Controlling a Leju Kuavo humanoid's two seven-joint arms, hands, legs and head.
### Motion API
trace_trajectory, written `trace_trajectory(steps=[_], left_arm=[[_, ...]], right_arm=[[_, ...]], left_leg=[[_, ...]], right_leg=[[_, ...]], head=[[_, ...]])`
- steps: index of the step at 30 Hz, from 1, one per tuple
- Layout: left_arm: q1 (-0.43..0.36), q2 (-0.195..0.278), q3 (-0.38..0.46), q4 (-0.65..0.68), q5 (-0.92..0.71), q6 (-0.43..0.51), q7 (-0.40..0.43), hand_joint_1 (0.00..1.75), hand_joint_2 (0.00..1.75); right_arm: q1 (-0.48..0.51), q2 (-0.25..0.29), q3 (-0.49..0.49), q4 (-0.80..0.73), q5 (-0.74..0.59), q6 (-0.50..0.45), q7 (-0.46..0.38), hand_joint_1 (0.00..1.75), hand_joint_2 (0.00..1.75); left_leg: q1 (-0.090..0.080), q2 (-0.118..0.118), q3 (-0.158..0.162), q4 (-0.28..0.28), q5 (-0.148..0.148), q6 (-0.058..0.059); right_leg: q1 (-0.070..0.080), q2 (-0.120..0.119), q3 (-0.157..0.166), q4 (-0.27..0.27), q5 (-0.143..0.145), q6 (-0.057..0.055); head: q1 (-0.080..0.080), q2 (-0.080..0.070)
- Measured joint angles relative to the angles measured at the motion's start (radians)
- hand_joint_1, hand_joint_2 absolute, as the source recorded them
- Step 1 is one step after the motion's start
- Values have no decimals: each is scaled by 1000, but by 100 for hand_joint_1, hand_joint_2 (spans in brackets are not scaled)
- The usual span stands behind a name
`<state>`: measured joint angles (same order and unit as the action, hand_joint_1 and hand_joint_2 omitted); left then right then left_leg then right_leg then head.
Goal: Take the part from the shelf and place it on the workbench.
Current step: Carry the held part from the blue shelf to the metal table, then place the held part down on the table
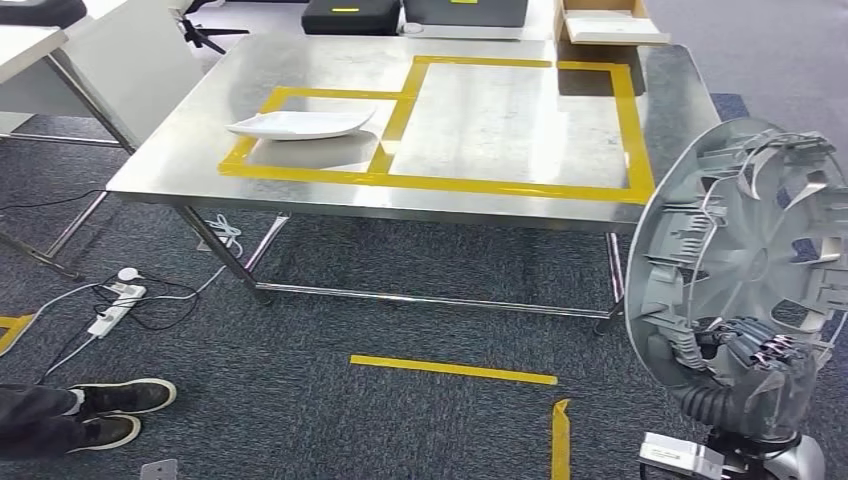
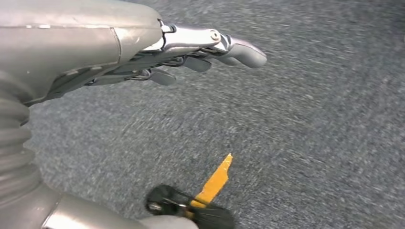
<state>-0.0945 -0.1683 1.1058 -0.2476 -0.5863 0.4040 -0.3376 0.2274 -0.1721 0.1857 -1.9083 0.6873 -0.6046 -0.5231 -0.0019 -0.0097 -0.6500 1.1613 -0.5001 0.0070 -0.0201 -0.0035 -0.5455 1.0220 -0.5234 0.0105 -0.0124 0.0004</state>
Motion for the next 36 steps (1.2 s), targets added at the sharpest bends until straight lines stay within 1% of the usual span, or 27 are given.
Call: trace_trajectory(steps=[1,2,5,7,8,10,11,12,13,15,16,17,18,20,22,23,25,26,27,28,29,30,31,32,33,34,36], left_arm=[[0,0,0,0,-1,0,0,0,175],[-1,0,0,0,-3,0,0,0,175],[-1,0,0,0,-5,1,1,0,175],[0,-1,0,0,-5,1,2,0,175],[-1,-1,0,0,-5,1,2,0,175],[-2,-1,0,0,-5,1,2,0,175],[-2,-1,0,0,-5,1,2,0,175],[-1,-2,0,0,-5,1,2,0,175],[0,-2,0,0,-5,1,2,0,175],[1,-3,0,0,-5,1,2,0,175],[0,-3,0,0,-5,1,2,0,175],[-1,-3,0,0,-5,1,2,0,175],[-2,-3,0,0,-6,0,2,0,175],[-2,-2,0,0,-6,0,2,0,175],[-3,-1,0,0,-6,0,2,0,175],[-4,-1,0,0,-6,-1,2,0,175],[-4,-2,0,0,-6,-1,2,0,175],[-3,-2,0,0,-6,-1,2,0,175],[-2,-2,0,0,-6,-1,2,0,175],[-1,-2,0,0,-6,-1,2,0,175],[0,-2,0,0,-6,-1,2,0,175],[0,-1,0,0,-6,-1,2,0,175],[-1,-1,0,0,-6,-1,2,0,175],[-2,-1,0,0,-6,-1,2,0,175],[-2,-1,0,0,-6,-1,2,0,175],[-3,-1,-1,0,-6,-1,2,0,175],[-2,-1,-1,0,-6,-1,2,0,175]], right_arm=[[0,0,-1,0,2,0,0,175,175],[0,0,-1,0,2,-1,0,175,175],[0,0,-2,0,6,-3,1,175,175],[0,0,-2,0,9,-3,4,175,175],[-1,0,-3,0,10,-4,4,175,175],[0,0,-3,1,12,-4,5,175,175],[0,0,-3,2,13,-5,6,175,175],[1,0,-3,3,13,-5,6,175,175],[1,0,-3,5,13,-6,7,175,175],[1,0,-3,7,13,-6,8,175,175],[0,0,-3,7,14,-6,8,175,175],[-1,0,-3,8,15,-6,8,175,175],[-1,0,-3,8,16,-7,8,175,175],[0,0,-3,9,22,-8,13,175,175],[0,0,-3,9,34,-11,19,175,175],[0,0,-3,9,39,-12,20,175,175],[-1,0,-3,10,44,-13,21,175,175],[-1,0,-3,10,45,-13,22,175,175],[0,0,-3,10,45,-13,23,175,175],[0,0,-3,11,44,-13,23,175,175],[0,0,-3,11,44,-13,24,175,175],[0,0,-3,11,44,-13,25,175,175],[-1,0,-3,11,44,-13,25,175,175],[-1,0,-3,11,45,-14,26,175,175],[-1,0,-3,11,45,-14,26,175,175],[-2,0,-3,11,45,-15,26,175,175],[-2,0,-3,11,45,-15,26,175,175]], left_leg=[[-3,1,27,-60,22,6],[-5,2,45,-101,30,10],[-8,3,55,-131,23,19],[-4,3,64,-145,26,28],[-2,3,69,-151,27,33],[-4,3,72,-152,24,40],[-5,3,74,-151,22,42],[-5,3,76,-151,20,42],[-5,3,80,-151,16,41],[-4,2,91,-148,7,36],[-6,1,94,-144,1,31],[-7,0,95,-142,-4,26],[-9,0,95,-140,-6,22],[-10,-1,95,-140,-9,14],[-9,0,90,-118,-25,3],[-7,1,75,-81,-45,-3],[-2,2,10,47,-97,-11],[0,2,-26,109,-115,-14],[1,2,-51,145,-115,-14],[1,2,-58,144,-96,-13],[1,2,-46,104,-59,-10],[1,2,-21,37,-15,-6],[-1,2,5,-27,16,-1],[-3,3,27,-79,32,3],[-6,3,40,-110,36,6],[-8,3,44,-117,28,9],[-7,3,50,-130,27,15]], right_leg=[[1,0,2,0,-3,3],[2,0,3,0,-5,7],[2,-2,2,-5,-8,24],[1,-1,-10,17,-26,33],[1,0,-31,58,-47,35],[1,2,-103,191,-100,39],[1,2,-138,247,-113,41],[0,2,-158,272,-108,43],[0,2,-158,255,-82,44],[-1,2,-109,133,-5,44],[-1,2,-77,69,20,43],[-1,3,-55,27,31,40],[1,3,-44,9,28,35],[1,5,-40,6,24,23],[-2,4,-32,2,22,11],[-4,3,-27,0,20,5],[-4,0,-19,0,13,-2],[-3,0,-15,0,9,-4],[-2,0,-11,0,6,-5],[-2,1,-5,0,2,-4],[-2,2,1,0,-2,-4],[-2,3,8,0,-7,-2],[-1,3,13,0,-13,2],[1,3,16,0,-17,7],[1,3,17,-1,-20,13],[1,2,17,-3,-21,19],[0,1,20,-8,-25,29]], head=[[0,0],[0,0],[1,0],[3,0],[5,0],[8,0],[8,0],[8,0],[8,0],[8,0],[9,0],[9,0],[9,0],[8,0],[5,0],[3,0],[-1,0],[-1,0],[-1,0],[-1,0],[-1,0],[-1,0],[-1,0],[-1,0],[0,0],[0,0],[1,0]])
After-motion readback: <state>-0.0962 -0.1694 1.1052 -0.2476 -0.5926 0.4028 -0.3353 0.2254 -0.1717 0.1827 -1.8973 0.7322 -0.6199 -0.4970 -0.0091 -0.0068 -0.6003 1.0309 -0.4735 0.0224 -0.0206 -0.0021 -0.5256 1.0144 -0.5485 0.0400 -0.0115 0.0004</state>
